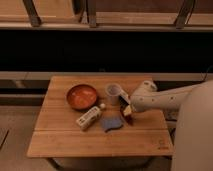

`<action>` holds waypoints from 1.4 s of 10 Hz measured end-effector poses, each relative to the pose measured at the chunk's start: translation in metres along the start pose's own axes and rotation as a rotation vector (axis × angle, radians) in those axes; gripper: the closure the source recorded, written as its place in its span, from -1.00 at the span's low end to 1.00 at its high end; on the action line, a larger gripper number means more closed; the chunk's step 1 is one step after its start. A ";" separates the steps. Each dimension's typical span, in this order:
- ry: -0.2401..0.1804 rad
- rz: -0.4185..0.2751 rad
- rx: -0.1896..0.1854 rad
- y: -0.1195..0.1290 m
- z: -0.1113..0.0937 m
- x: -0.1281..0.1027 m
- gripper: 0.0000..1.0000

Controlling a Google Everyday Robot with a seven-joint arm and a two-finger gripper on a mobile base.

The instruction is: Place the pepper in the ceramic cup

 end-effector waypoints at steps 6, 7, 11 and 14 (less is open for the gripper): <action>0.018 0.049 0.000 -0.005 0.014 -0.002 -0.60; 0.028 0.072 -0.004 -0.006 0.021 -0.003 -0.60; 0.043 0.066 -0.038 0.009 0.028 -0.009 -0.60; 0.044 0.003 -0.080 0.037 0.017 -0.007 -0.60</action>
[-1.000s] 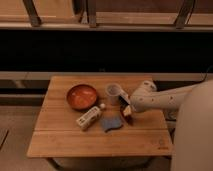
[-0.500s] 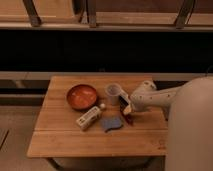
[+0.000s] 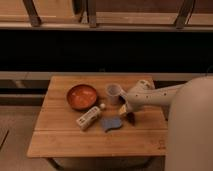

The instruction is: Place the pepper in the ceramic cup

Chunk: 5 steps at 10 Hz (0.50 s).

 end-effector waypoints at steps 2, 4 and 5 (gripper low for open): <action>0.051 -0.001 -0.042 0.012 0.012 0.013 -0.60; 0.135 0.036 -0.081 0.012 0.037 0.029 -0.60; 0.164 0.056 -0.081 0.003 0.047 0.032 -0.60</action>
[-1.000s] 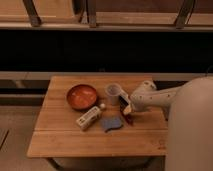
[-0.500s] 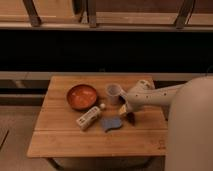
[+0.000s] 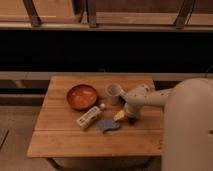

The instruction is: Place the pepper in the ceramic cup

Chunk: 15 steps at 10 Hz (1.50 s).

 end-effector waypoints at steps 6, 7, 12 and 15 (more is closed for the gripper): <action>-0.033 0.022 0.067 -0.035 -0.012 -0.034 0.24; -0.048 0.014 0.069 -0.031 -0.017 -0.038 0.45; -0.109 -0.006 0.029 0.000 -0.064 -0.030 1.00; -0.169 -0.010 0.031 0.000 -0.087 -0.037 1.00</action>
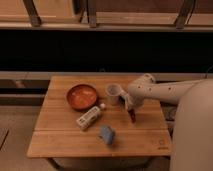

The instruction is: Place the pepper in the ceramic cup

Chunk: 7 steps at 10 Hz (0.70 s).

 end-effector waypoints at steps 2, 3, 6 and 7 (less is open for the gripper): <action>-0.061 -0.005 0.013 -0.002 -0.023 -0.010 1.00; -0.098 -0.008 0.034 -0.006 -0.038 -0.015 1.00; -0.299 -0.048 0.149 -0.025 -0.120 -0.047 1.00; -0.362 -0.066 0.182 -0.026 -0.146 -0.056 1.00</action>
